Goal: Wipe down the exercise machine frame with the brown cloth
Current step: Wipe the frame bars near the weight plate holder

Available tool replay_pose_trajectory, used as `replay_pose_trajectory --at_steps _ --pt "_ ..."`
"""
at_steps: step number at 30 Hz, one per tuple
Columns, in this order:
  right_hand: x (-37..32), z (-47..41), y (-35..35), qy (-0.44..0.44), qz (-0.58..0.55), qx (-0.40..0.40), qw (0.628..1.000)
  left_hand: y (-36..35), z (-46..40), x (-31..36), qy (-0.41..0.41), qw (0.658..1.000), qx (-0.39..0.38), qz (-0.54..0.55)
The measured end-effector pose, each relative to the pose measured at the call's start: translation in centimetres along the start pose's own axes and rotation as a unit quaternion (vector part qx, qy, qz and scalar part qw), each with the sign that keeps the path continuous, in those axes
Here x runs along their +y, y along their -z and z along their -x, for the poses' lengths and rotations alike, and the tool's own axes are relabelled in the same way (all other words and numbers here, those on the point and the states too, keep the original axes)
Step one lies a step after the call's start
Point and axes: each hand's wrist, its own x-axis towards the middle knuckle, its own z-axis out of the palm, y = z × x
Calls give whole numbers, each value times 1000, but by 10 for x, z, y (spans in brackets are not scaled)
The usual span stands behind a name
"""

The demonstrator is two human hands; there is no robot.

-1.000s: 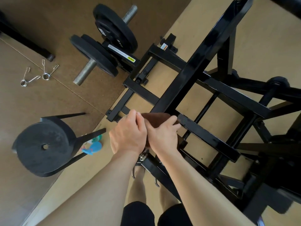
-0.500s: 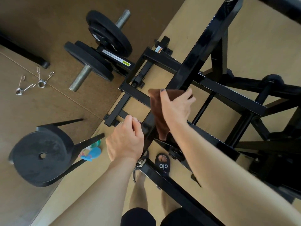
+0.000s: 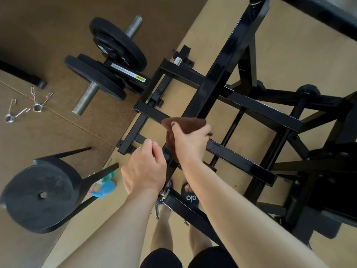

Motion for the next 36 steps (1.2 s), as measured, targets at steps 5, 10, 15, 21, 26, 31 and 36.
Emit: replay_pose_trajectory --at_steps 5,10,15,21,26,31,36 --pt "-18 -24 7 21 15 -12 1000 -1 0 -1 0 1000 -3 -1" --pt "-85 -88 26 28 -13 31 999 -5 -1 -4 -20 1000 -4 0" --pt "-91 -96 26 45 3 55 997 -5 -1 -4 -51 999 -15 -10" --pt "-41 -53 22 35 -59 -2 998 -7 -6 11 -63 993 -79 -54" --pt "-61 -80 31 25 -30 -27 999 -37 -65 75 22 997 -42 67" --pt "-117 -146 48 40 -19 7 999 -76 -101 112 34 997 -23 64" --pt "-169 -204 64 45 -16 44 998 -87 -103 114 9 994 13 110"
